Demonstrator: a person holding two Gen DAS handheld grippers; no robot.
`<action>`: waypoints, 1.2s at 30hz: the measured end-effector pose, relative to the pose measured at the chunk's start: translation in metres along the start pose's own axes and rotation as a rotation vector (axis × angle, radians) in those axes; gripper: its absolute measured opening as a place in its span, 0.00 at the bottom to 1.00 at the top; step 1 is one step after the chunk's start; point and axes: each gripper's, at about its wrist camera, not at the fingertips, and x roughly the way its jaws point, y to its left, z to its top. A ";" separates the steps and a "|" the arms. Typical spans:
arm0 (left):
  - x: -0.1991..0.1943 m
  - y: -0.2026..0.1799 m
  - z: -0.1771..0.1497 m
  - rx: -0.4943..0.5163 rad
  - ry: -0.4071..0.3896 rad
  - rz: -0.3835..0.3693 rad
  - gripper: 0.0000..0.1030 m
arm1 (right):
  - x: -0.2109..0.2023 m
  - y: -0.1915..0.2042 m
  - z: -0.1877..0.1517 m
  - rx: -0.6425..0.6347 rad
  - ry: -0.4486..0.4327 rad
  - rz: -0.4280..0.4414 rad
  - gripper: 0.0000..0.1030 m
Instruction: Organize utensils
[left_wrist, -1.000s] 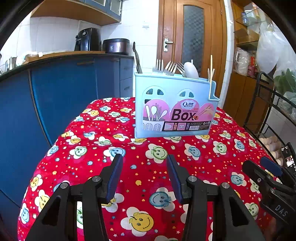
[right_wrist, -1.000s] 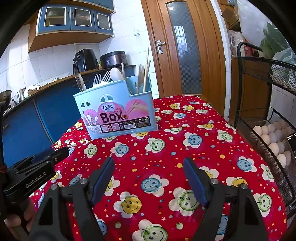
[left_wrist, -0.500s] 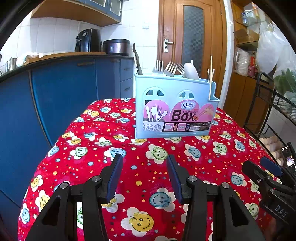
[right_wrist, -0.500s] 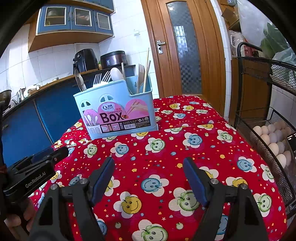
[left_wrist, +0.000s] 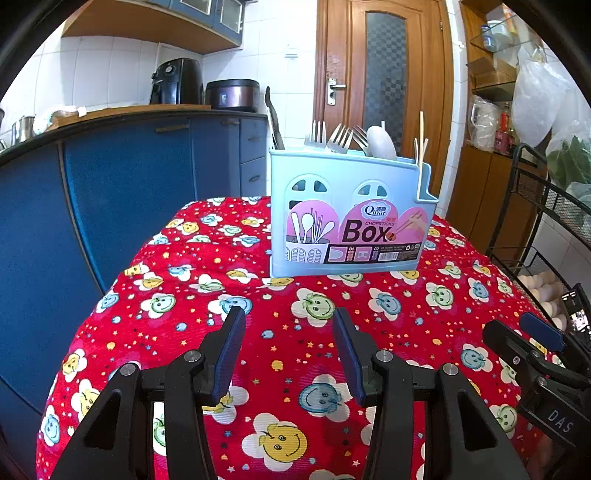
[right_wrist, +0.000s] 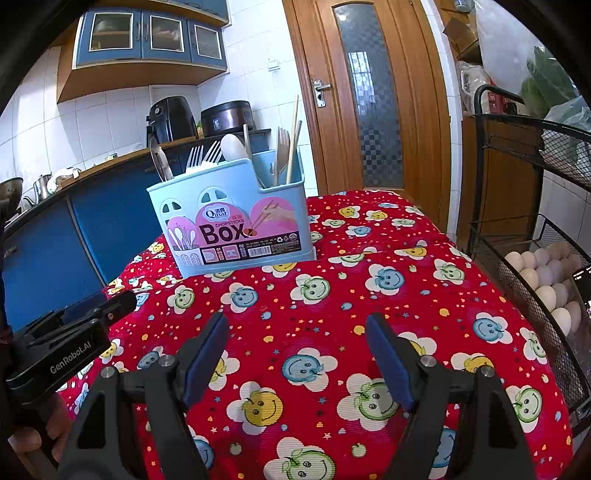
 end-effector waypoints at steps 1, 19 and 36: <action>0.000 0.001 0.000 0.000 0.000 0.000 0.49 | 0.000 0.000 0.000 0.000 0.000 0.000 0.76; -0.001 -0.001 0.003 0.004 -0.004 0.000 0.49 | 0.001 0.000 0.000 -0.001 0.000 -0.001 0.76; -0.001 -0.001 0.002 0.002 -0.004 0.001 0.49 | 0.001 0.000 -0.001 -0.002 0.000 -0.002 0.76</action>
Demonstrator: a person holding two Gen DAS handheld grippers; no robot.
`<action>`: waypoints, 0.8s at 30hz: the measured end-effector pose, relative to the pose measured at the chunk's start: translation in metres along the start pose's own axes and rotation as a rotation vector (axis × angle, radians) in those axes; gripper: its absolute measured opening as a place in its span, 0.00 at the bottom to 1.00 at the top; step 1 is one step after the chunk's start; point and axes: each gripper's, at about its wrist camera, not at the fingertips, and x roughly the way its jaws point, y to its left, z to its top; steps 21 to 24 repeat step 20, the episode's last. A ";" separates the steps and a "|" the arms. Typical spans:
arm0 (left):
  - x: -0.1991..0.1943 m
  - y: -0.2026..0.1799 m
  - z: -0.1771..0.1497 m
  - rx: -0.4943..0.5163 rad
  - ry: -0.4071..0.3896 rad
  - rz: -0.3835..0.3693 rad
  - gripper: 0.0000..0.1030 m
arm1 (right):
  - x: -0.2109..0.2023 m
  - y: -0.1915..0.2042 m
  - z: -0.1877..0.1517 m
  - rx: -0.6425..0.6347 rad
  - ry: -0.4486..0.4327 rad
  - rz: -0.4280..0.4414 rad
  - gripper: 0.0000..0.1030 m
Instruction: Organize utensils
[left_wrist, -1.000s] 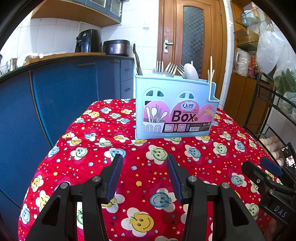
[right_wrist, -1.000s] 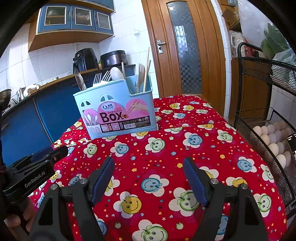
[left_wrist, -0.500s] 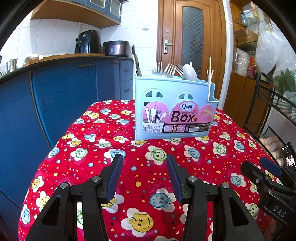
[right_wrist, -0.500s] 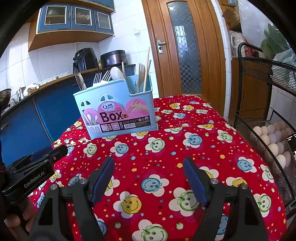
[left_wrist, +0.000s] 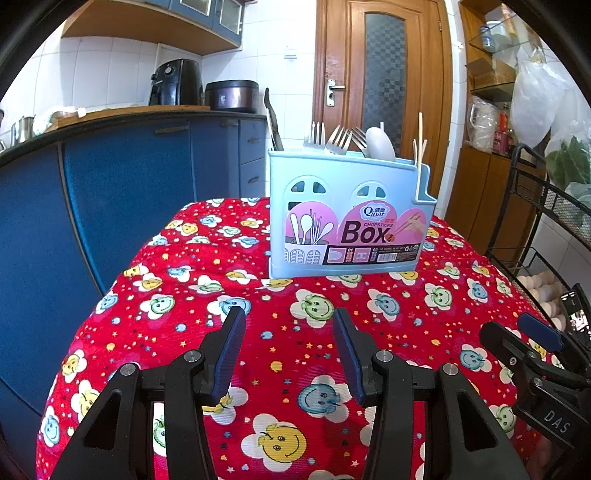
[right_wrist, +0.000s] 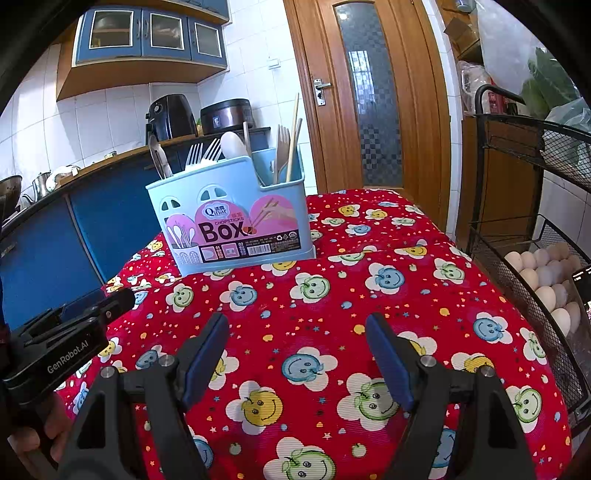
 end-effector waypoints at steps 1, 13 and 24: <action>0.000 0.000 0.000 0.000 0.000 0.000 0.49 | 0.000 0.000 0.000 0.000 0.000 -0.001 0.76; 0.000 -0.001 -0.001 -0.002 -0.001 -0.002 0.49 | 0.000 0.000 0.000 -0.001 0.000 0.000 0.76; 0.001 -0.001 -0.001 -0.001 -0.001 -0.004 0.49 | 0.000 0.000 0.000 -0.001 0.000 -0.001 0.76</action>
